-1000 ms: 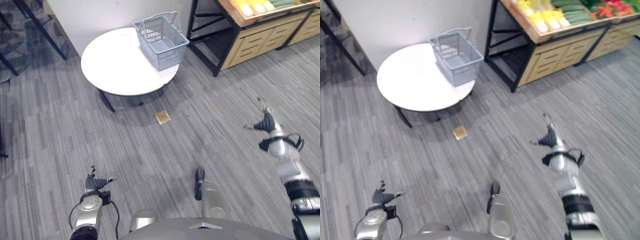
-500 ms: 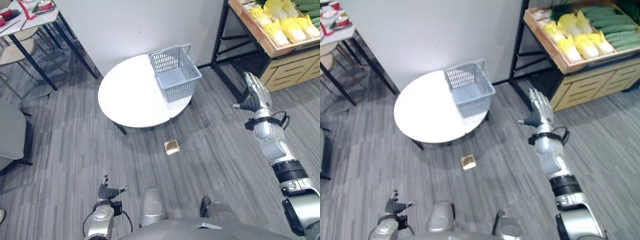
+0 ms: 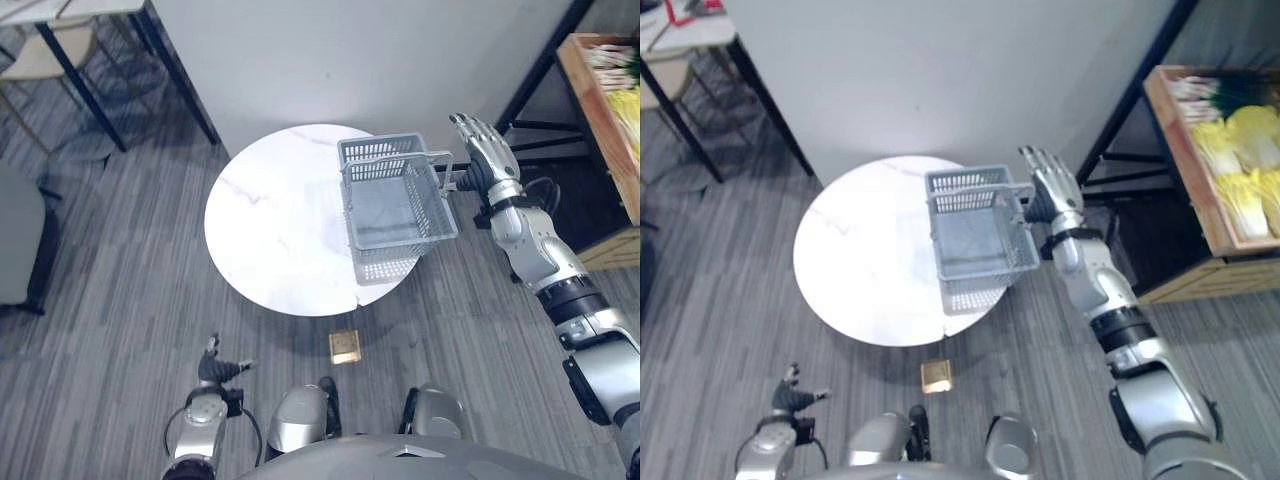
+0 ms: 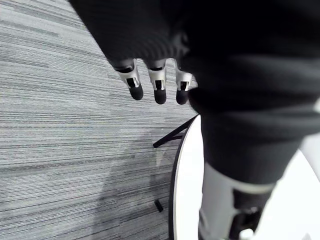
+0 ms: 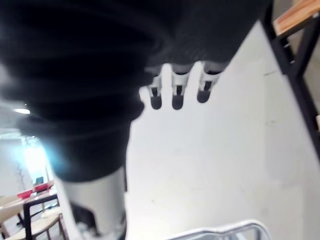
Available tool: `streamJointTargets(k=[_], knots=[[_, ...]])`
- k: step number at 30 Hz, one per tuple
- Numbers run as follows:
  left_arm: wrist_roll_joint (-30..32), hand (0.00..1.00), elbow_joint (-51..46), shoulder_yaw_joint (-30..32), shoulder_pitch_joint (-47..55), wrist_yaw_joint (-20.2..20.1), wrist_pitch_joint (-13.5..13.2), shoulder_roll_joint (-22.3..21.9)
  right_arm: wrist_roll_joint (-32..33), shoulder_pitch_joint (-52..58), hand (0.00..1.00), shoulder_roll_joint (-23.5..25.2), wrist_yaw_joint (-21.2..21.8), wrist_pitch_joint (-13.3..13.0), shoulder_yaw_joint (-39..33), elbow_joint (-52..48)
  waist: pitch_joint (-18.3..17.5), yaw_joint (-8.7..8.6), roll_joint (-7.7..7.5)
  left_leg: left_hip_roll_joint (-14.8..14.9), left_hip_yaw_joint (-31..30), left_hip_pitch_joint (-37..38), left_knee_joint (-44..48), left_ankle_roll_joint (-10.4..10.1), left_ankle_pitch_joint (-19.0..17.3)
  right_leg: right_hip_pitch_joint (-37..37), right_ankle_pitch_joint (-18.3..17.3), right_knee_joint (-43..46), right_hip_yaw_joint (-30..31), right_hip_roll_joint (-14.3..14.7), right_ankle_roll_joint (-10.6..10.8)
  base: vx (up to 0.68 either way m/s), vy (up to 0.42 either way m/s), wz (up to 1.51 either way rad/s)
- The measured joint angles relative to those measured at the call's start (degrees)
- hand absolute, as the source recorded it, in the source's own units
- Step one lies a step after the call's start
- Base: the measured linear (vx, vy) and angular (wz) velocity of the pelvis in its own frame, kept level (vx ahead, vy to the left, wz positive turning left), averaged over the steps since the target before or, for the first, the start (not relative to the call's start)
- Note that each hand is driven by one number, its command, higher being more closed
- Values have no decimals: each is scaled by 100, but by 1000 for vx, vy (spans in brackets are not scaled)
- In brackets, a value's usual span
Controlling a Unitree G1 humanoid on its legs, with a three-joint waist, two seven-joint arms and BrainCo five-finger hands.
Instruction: Pick vegetable in the basket
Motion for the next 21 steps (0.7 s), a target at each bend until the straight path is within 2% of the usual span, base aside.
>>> streamJointTargets(k=[1, 2, 3, 5, 6, 8, 12, 14, 16, 20, 21], knots=[[2, 0, 17, -39, 17, -2, -23, 161, -1, -6, 0, 49, 29, -5, 3, 23, -7, 85, -235, -94, -36, 41, -41, -235, -77, -22, 1082, -571, -27, -78, 173, 269, -361, 21], [1, 0, 38, -36, 35, -1, -20, 136, -4, -34, 0, 70, 36, -8, 11, 63, -16, 146, -212, -38, -27, 34, -48, -345, -83, 34, 966, -694, -55, -26, 183, 303, -445, -3], [3, 0, 31, -48, 159, -4, -37, 27, -5, -193, 0, 129, 44, -1, 119, 173, -32, 163, -54, 221, 3, -94, -70, -537, 14, 156, 1060, -1204, -117, 227, 105, 175, -280, -18], [5, 0, 26, -44, 249, -1, -49, -108, -5, -258, 0, 111, 44, 0, 221, 295, -42, 130, 91, 392, 4, -145, -197, -609, 46, 239, 1159, -1572, -229, 466, 1, 188, -261, -11], [1, 0, 27, -47, 254, -2, -78, -172, -3, -271, 0, 112, 44, 6, 223, 451, -34, 134, 131, 506, 0, -180, -301, -708, 115, 241, 1223, -1730, -291, 605, -82, 163, -197, -6], [-5, 0, 27, -54, 225, -2, -126, -211, -3, -302, 0, 83, 44, 19, 228, 715, -19, 130, 147, 593, -14, -223, -441, -761, 210, 242, 1257, -1878, -381, 716, -115, 114, -153, 7], [-11, 0, 22, -52, 168, 9, -219, -243, -4, -814, 0, 78, 34, 34, 338, 1083, 77, 145, 237, 569, -65, -444, -435, -761, 210, 153, 1430, -2099, -474, 713, -104, 6, -34, 12], [-14, 0, -10, -59, 59, 68, -246, -242, -3, -1241, 0, 51, -12, 39, 437, 1330, 291, 148, 309, 507, -190, -593, -417, -757, 213, 131, 1530, -2207, -522, 681, -88, -80, 5, 24], [-50, 0, -101, -57, -114, 138, -261, -214, -1, -1762, 0, 12, -74, 33, 489, 1698, 585, 303, 373, 397, -319, -958, -351, -703, 261, -99, 1622, -2277, -659, 571, -60, -161, 15, 32], [-185, 0, -190, -59, -188, 183, -323, -175, -57, -2304, 0, -51, -351, 74, 497, 1986, 982, 377, 512, 325, -584, -1265, -300, -683, 385, -197, 1717, -2308, -842, 500, -58, -114, 10, 38], [-274, 0, -234, -62, -184, 213, -325, -139, -71, -2623, 100, -74, -345, 71, 604, 2211, 1036, 389, 536, 302, -662, -1406, -278, -678, 422, -275, 1730, -2311, -898, 475, -58, -96, 24, 43]])
